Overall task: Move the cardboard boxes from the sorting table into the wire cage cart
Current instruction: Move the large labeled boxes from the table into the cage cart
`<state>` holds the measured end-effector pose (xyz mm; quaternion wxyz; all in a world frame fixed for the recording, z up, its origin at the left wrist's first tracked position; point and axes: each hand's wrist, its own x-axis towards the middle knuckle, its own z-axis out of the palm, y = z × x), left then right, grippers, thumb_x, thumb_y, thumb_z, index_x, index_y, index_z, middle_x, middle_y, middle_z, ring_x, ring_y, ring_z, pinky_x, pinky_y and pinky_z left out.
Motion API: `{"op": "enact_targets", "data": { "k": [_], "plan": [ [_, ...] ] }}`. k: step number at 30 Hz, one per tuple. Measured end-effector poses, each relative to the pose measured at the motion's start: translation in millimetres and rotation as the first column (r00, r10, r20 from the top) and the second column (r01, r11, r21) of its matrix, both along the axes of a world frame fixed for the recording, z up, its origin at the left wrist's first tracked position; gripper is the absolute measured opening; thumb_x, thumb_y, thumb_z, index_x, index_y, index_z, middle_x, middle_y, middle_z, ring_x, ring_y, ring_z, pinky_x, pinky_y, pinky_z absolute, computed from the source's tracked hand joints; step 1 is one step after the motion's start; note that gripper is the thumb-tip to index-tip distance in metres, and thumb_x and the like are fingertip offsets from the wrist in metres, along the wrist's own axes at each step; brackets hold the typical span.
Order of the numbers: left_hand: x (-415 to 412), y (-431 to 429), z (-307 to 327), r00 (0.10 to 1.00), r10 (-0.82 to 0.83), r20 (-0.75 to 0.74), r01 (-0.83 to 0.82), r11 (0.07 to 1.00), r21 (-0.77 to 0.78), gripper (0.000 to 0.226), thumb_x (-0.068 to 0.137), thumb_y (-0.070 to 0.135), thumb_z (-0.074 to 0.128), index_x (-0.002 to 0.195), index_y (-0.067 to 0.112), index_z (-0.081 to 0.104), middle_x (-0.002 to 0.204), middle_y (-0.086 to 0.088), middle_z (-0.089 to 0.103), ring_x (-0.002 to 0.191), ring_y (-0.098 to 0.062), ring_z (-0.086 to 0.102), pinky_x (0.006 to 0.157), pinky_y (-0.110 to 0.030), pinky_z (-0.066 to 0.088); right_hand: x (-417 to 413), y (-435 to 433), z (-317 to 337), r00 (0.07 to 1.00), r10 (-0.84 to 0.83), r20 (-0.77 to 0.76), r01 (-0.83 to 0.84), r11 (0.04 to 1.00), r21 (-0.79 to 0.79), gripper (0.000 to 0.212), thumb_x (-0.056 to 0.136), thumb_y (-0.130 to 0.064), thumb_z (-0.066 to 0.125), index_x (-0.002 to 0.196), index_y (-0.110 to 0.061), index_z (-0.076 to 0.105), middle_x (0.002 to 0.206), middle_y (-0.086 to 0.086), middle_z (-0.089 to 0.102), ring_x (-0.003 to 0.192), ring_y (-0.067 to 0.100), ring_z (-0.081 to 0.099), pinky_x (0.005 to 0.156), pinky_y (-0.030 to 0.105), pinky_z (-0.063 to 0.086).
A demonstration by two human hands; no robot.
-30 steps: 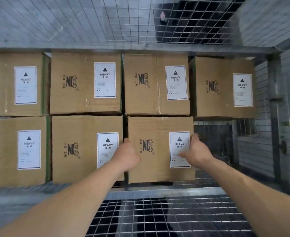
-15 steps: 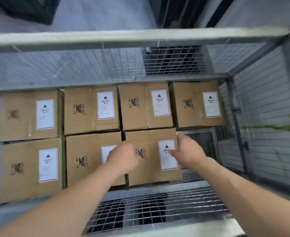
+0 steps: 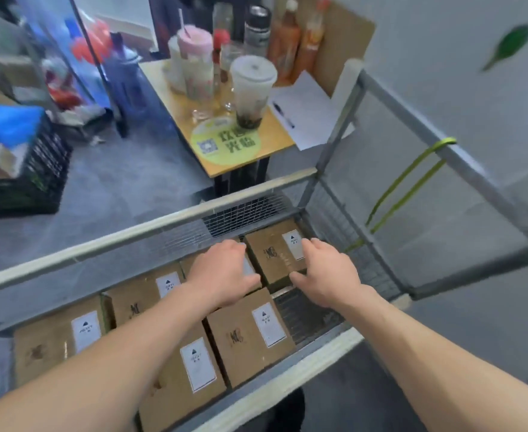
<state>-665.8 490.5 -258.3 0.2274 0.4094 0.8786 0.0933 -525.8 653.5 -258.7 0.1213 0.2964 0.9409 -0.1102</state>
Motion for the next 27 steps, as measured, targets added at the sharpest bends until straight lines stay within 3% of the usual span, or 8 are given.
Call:
{"op": "enact_targets", "data": {
  "k": [3, 5, 9, 20, 27],
  "plan": [
    [13, 15, 55, 0.990, -0.113, -0.078, 0.117, 0.992, 0.050, 0.042, 0.087, 0.061, 0.058, 0.108, 0.026, 0.048, 0.123, 0.003, 0.055, 0.115, -0.021, 0.054, 0.085, -0.042, 0.047, 25, 0, 51, 0.997, -0.048, -0.065, 0.053, 0.995, 0.079, 0.044, 0.089, -0.052, 0.055, 0.118, -0.020, 0.046, 0.115, -0.002, 0.053, 0.115, 0.026, 0.053, 0.083, 0.040, 0.046],
    [25, 25, 83, 0.977, -0.176, -0.119, 0.189, 0.977, 0.102, 0.050, 0.087, 0.063, 0.057, 0.118, 0.024, 0.050, 0.127, 0.003, 0.054, 0.119, -0.021, 0.052, 0.090, -0.044, 0.048, 44, 0, 81, 0.989, -0.098, -0.107, 0.111, 0.987, 0.117, 0.043, 0.088, -0.053, 0.054, 0.115, -0.021, 0.044, 0.113, -0.002, 0.053, 0.114, 0.026, 0.054, 0.081, 0.039, 0.045],
    [59, 41, 127, 0.944, -0.254, -0.209, 0.294, 0.936, 0.192, 0.073, 0.086, 0.068, 0.055, 0.141, 0.020, 0.045, 0.144, 0.002, 0.049, 0.133, -0.020, 0.045, 0.106, -0.046, 0.043, 89, -1, 131, 0.968, -0.196, -0.159, 0.222, 0.961, 0.166, 0.060, 0.090, -0.055, 0.054, 0.134, -0.016, 0.044, 0.134, 0.003, 0.054, 0.128, 0.028, 0.049, 0.096, 0.043, 0.047],
    [199, 15, 217, 0.837, -0.396, -0.377, 0.522, 0.783, 0.339, 0.082, 0.087, 0.076, 0.044, 0.146, 0.019, 0.039, 0.147, 0.000, 0.049, 0.136, -0.020, 0.044, 0.105, -0.045, 0.045, 251, -56, 220, 0.869, -0.401, -0.289, 0.472, 0.847, 0.244, 0.059, 0.090, -0.058, 0.056, 0.129, -0.015, 0.047, 0.128, 0.003, 0.056, 0.125, 0.027, 0.052, 0.094, 0.042, 0.047],
    [262, -3, 259, 0.770, -0.475, -0.425, 0.623, 0.704, 0.342, 0.083, 0.087, 0.077, 0.044, 0.146, 0.018, 0.039, 0.148, -0.001, 0.047, 0.138, -0.020, 0.042, 0.107, -0.044, 0.043, 322, -105, 261, 0.784, -0.503, -0.363, 0.601, 0.760, 0.248, 0.069, 0.090, -0.059, 0.056, 0.139, -0.012, 0.045, 0.141, 0.005, 0.053, 0.133, 0.025, 0.047, 0.103, 0.044, 0.044]
  ]
}}
